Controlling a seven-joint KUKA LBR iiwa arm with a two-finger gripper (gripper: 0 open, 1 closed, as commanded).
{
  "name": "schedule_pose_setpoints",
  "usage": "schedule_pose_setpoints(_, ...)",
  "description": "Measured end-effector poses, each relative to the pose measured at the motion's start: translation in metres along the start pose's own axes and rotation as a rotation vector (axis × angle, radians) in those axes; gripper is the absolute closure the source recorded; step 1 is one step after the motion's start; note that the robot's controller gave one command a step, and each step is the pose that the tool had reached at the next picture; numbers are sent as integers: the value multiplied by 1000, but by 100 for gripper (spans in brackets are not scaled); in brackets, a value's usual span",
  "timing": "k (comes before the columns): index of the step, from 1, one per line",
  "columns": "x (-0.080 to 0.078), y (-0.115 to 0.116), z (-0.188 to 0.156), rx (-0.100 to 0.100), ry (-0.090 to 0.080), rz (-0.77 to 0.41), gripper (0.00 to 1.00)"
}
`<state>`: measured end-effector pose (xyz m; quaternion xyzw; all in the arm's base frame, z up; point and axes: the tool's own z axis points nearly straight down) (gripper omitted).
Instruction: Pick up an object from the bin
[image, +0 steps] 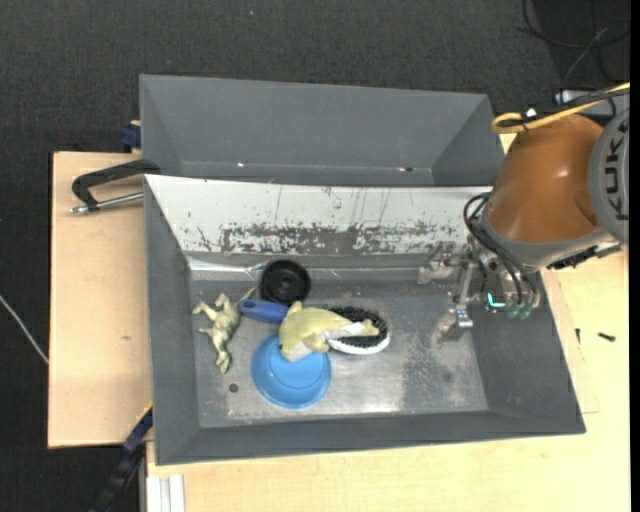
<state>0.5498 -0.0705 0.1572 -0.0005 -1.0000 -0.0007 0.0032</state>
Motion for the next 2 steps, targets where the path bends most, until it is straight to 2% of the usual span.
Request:
schedule_pose_setpoints(1,-2,0,-4,1,-8,-2,100)
schedule_pose_setpoints(2,-14,-4,-130,4,-23,-88,100)
